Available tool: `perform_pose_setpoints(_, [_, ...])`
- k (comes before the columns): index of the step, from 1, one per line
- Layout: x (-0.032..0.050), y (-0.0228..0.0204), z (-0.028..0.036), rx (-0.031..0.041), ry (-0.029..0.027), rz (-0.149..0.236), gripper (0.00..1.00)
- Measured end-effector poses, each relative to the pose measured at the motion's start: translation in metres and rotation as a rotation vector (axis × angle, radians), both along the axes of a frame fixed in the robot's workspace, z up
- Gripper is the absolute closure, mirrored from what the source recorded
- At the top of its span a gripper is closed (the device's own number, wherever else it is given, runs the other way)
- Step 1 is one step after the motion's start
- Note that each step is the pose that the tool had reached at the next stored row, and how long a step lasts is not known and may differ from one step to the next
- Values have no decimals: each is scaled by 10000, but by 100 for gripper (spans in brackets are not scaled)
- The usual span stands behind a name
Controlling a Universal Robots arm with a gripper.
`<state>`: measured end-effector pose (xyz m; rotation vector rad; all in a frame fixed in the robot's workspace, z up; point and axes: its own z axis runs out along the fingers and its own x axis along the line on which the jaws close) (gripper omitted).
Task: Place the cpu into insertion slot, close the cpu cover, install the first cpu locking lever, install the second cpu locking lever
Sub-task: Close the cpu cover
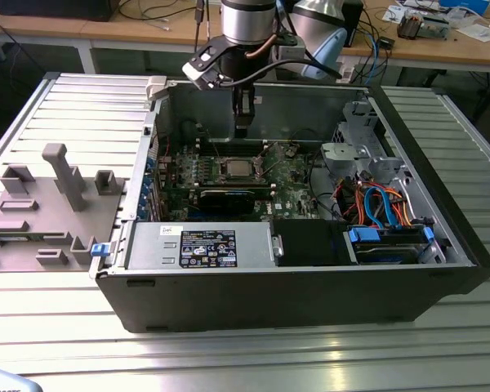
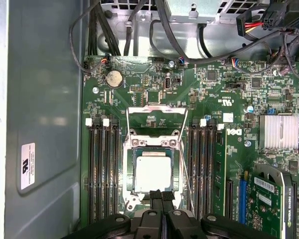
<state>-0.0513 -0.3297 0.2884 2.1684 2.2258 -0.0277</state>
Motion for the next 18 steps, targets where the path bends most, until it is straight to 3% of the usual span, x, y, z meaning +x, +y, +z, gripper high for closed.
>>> perform_pose_setpoints(18, [58, 0, 0, 0, 0, 0, 89])
